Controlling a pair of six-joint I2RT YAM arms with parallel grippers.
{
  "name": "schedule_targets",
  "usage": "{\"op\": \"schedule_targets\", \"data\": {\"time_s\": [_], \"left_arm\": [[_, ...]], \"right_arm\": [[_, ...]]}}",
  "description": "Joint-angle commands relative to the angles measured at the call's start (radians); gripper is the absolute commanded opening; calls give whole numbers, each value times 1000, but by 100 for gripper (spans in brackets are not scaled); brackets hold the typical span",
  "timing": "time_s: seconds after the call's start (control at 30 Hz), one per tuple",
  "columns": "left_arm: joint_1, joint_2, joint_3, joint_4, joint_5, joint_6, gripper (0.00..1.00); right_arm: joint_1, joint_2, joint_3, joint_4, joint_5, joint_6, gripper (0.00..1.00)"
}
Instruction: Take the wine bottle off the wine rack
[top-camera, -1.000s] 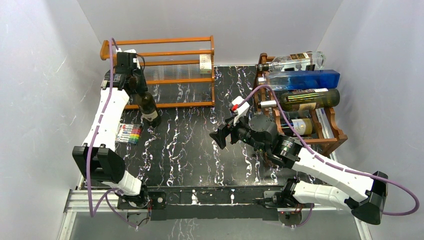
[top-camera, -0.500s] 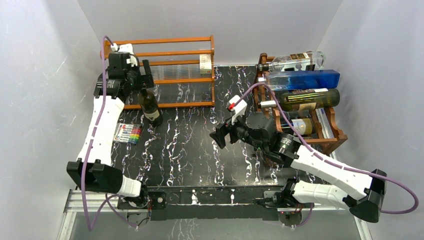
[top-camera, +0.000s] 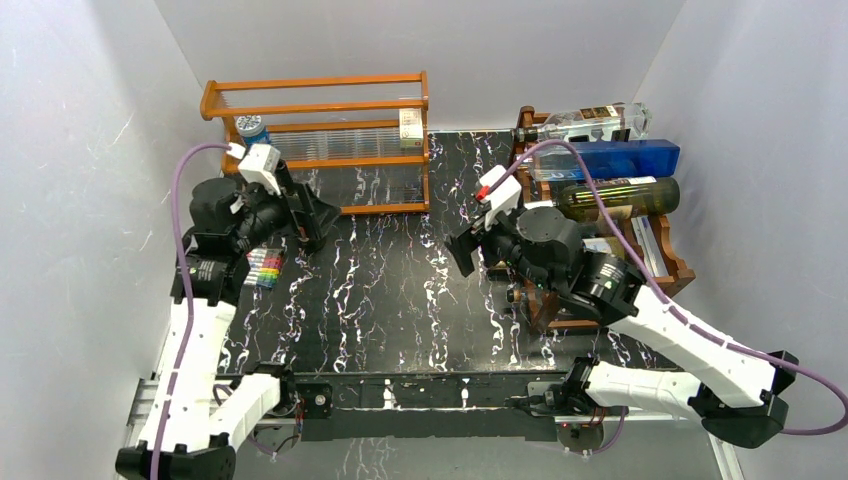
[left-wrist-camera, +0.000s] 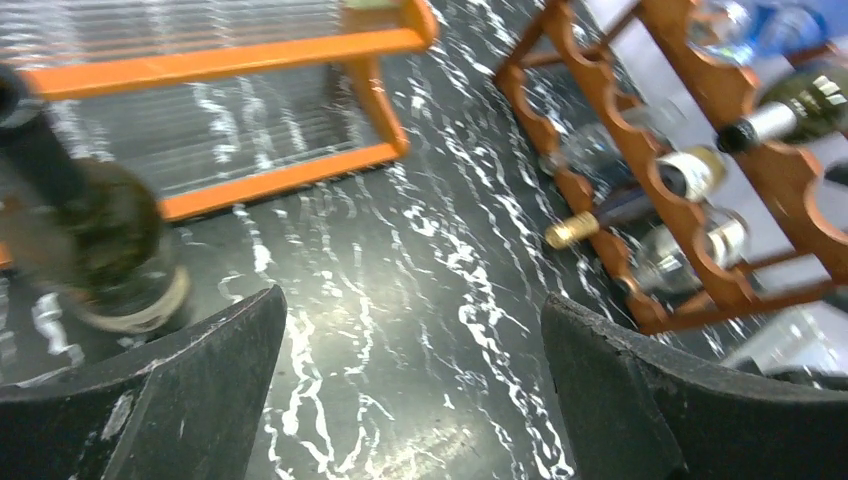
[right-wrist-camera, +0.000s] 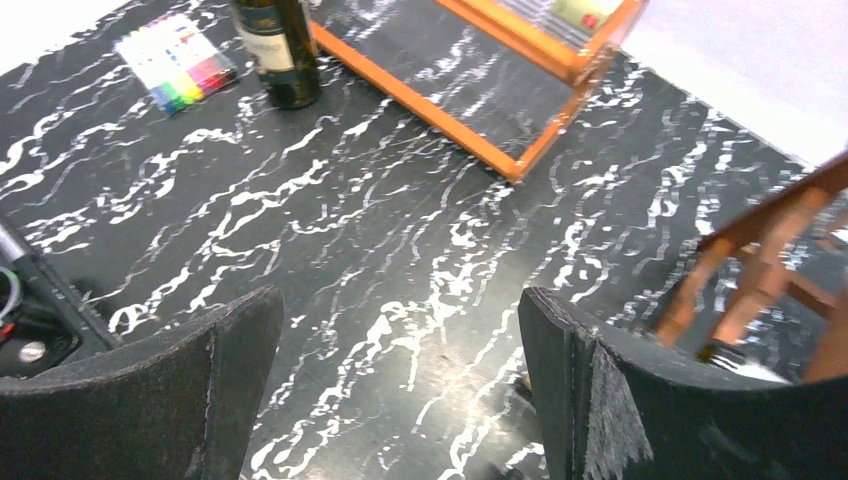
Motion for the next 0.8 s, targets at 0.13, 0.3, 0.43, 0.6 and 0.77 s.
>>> {"op": "schedule_targets", "data": {"time_s": [0.13, 0.3, 0.43, 0.6, 0.77], "left_arm": [[-52, 99, -159, 376, 351, -69, 98], [-184, 135, -261, 503, 339, -75, 98], [-242, 130, -327, 531, 306, -34, 98], [-256, 103, -359, 499, 237, -2, 98], [-274, 79, -355, 444, 187, 27, 98]], "right_arm": [[2, 55, 230, -219, 297, -176, 98], [2, 99, 258, -305, 515, -274, 98], [2, 108, 192, -287, 638, -392, 98], [2, 119, 131, -231, 676, -527, 98], [2, 155, 70, -189, 684, -651, 98]]}}
